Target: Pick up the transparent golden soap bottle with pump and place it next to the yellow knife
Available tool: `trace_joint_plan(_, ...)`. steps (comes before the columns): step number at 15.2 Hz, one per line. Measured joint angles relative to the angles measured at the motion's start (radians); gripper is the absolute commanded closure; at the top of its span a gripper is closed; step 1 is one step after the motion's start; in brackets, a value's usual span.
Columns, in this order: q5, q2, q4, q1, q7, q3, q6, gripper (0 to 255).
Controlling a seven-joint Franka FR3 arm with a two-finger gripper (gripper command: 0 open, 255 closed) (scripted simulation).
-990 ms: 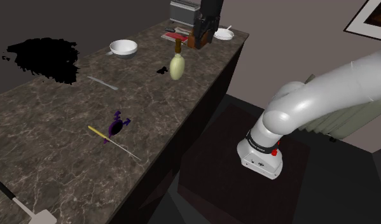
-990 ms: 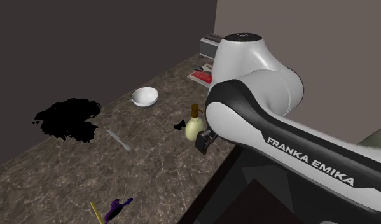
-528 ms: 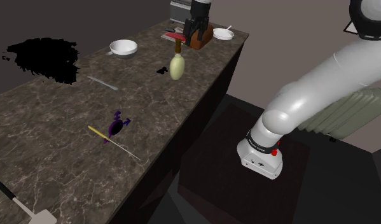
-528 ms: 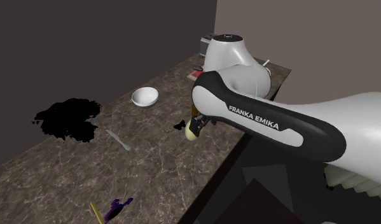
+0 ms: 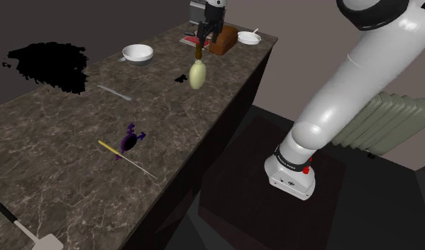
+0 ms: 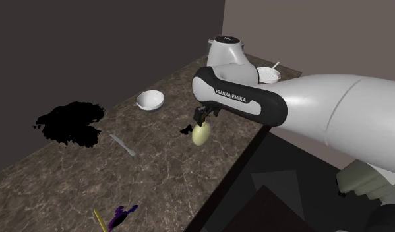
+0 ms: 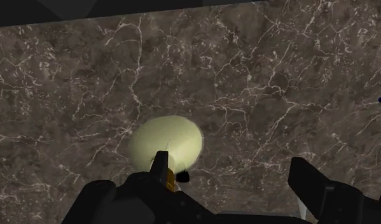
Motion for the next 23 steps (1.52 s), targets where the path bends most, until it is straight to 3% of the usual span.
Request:
trace_joint_plan(9, 0.067, 0.290, 0.272, -0.040, -0.080, -0.027, 0.055, 0)
trace_joint_plan(16, 0.083, 0.345, 0.256, -0.043, -0.093, -0.023, 0.126, 0)
trace_joint_plan(22, 0.084, 0.348, 0.254, -0.042, -0.092, -0.022, 0.131, 0)
trace_joint_plan(23, 0.084, 0.348, 0.254, -0.042, -0.092, -0.022, 0.131, 255)
